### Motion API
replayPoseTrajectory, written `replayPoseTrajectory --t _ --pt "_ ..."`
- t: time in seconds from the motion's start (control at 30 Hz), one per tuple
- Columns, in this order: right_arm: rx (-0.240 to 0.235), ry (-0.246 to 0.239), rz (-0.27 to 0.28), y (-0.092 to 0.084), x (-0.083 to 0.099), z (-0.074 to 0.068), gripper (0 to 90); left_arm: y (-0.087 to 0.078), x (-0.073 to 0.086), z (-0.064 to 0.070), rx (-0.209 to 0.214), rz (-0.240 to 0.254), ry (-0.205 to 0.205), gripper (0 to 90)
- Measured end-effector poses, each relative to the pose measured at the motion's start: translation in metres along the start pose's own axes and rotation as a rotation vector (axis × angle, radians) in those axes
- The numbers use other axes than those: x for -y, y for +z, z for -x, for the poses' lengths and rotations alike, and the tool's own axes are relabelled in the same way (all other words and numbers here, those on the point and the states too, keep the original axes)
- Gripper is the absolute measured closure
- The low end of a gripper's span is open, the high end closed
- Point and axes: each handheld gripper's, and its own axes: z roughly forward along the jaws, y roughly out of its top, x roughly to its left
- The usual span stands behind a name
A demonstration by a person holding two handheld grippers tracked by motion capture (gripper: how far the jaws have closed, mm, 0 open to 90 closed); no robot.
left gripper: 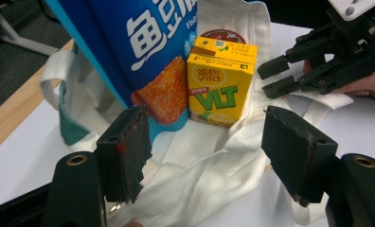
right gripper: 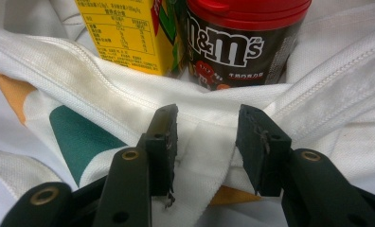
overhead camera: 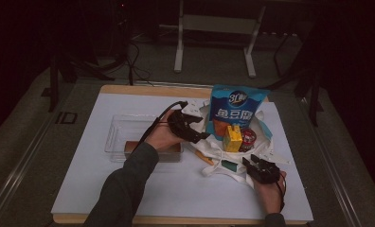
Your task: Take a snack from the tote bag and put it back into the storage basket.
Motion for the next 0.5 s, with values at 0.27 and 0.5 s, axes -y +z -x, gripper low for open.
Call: replayPoseTrajectory --t 0.27,0.5 --pt "0.000 0.001 0.000 0.000 0.000 0.000 58.4 0.011 -0.003 0.001 0.005 -0.013 0.008 33.1" --pt "0.000 0.002 0.000 0.000 0.000 0.000 58.4 0.021 -0.009 0.003 0.022 -0.027 0.006 33.5"
